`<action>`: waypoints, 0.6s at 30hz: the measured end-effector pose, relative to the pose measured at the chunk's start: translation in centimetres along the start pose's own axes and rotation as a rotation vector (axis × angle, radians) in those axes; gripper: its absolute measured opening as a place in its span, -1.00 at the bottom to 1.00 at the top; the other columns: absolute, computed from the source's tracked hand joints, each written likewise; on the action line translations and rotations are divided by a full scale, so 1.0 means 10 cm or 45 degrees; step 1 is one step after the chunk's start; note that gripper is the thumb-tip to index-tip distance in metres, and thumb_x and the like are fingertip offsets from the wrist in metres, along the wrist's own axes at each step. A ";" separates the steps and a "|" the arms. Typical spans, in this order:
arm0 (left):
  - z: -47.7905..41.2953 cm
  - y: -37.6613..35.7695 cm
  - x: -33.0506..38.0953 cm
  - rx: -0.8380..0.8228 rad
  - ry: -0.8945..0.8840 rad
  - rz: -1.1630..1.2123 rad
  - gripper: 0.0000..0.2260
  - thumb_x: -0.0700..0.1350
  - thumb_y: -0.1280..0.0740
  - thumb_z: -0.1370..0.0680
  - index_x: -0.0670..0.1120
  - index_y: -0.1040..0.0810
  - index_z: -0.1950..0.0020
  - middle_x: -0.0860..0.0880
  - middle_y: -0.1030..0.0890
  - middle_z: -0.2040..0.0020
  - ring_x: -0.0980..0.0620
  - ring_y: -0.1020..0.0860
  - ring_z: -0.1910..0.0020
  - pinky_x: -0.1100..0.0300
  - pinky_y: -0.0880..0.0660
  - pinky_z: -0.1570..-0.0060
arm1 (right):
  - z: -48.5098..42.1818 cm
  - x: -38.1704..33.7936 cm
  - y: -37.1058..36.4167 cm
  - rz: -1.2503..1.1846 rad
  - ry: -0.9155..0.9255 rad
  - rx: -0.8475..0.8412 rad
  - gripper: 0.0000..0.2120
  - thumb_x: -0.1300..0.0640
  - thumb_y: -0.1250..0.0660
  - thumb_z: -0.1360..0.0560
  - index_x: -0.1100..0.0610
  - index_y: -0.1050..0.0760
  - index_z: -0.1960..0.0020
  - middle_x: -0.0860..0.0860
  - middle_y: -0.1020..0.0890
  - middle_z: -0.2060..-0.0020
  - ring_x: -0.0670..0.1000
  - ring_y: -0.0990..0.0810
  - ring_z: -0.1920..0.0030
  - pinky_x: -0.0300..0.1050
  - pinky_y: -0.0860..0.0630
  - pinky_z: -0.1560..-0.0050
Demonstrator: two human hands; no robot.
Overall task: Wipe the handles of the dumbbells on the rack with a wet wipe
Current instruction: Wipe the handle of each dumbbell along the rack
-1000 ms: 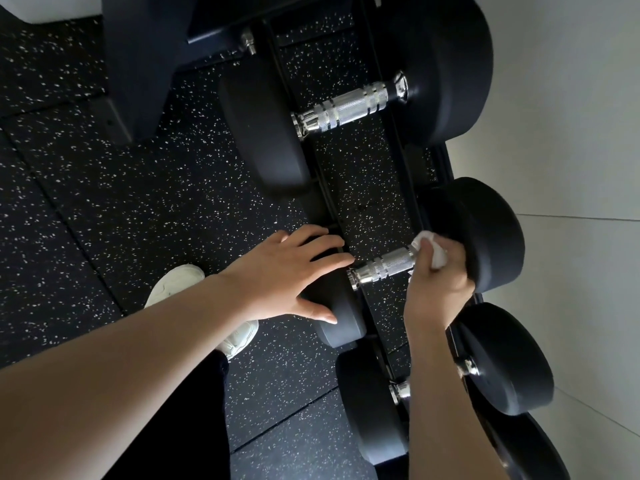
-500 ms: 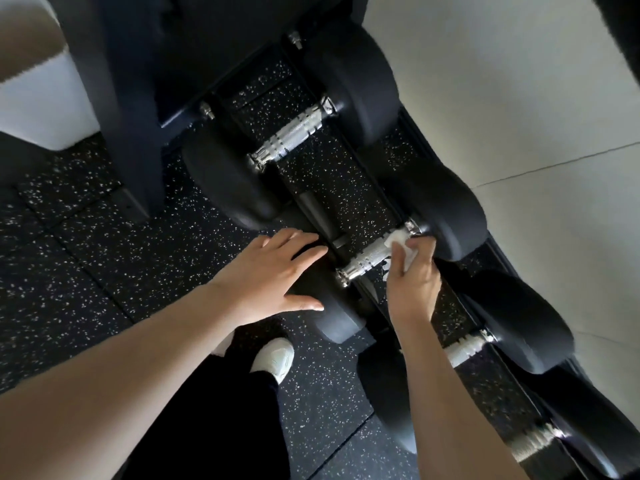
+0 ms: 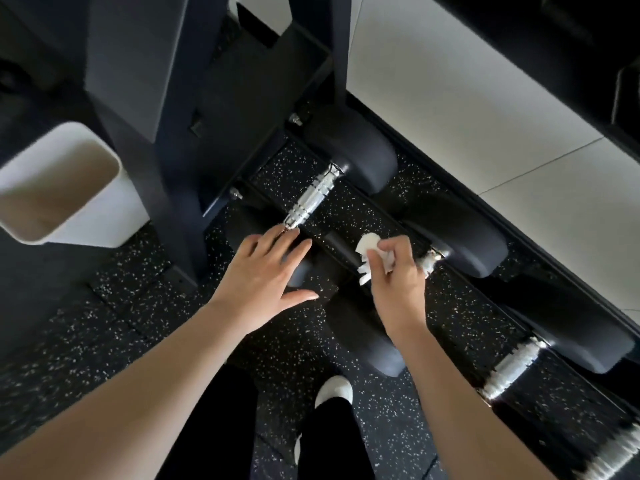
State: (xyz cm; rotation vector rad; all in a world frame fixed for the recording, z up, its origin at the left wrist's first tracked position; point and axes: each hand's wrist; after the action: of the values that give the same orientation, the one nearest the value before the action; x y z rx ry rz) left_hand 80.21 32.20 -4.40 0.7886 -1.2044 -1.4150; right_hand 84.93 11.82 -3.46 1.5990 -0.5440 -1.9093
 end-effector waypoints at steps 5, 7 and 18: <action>-0.03 -0.04 -0.44 -0.021 -0.064 -0.003 -0.27 0.36 0.00 -0.48 -0.14 -0.44 -0.38 -0.15 -0.47 -0.34 -0.17 -0.41 -0.35 -0.10 -0.38 -0.20 | -0.24 -0.33 -0.48 0.034 0.025 0.171 -0.92 0.22 -0.32 -0.52 0.19 -0.48 0.00 -0.05 -0.52 0.20 -0.29 -0.41 0.32 -0.59 -0.31 0.31; -0.06 -0.05 -0.58 -0.022 -0.095 0.017 -0.28 0.35 -0.02 -0.47 -0.14 -0.45 -0.38 -0.15 -0.47 -0.35 -0.17 -0.41 -0.35 -0.10 -0.38 -0.21 | -0.38 -0.43 -0.65 0.031 -0.061 0.243 -0.91 0.20 -0.34 -0.51 0.16 -0.52 -0.01 0.00 -0.53 0.08 -0.29 -0.43 0.28 -0.54 -0.35 0.26; -0.19 -0.22 -0.85 -0.010 -0.188 0.151 -0.35 0.33 -0.06 -0.46 -0.06 -0.37 -0.39 -0.15 -0.48 -0.32 -0.18 -0.40 -0.36 -0.12 -0.43 -0.16 | -1.02 -0.81 -1.13 -0.133 -0.399 0.791 -0.89 0.21 -0.39 -0.46 0.20 -0.61 0.03 0.03 -0.54 0.09 -0.18 -0.41 0.28 -0.64 -0.25 0.25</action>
State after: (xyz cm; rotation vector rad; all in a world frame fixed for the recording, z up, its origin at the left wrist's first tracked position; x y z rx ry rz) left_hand 83.17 39.76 -8.21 0.6054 -1.3354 -1.3977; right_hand 93.81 26.17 -6.74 1.7102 -1.3116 -2.2208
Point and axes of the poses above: each hand's wrist, its own z-axis away from the middle knuckle, its own y-axis out of the back of the hand, x = y × z
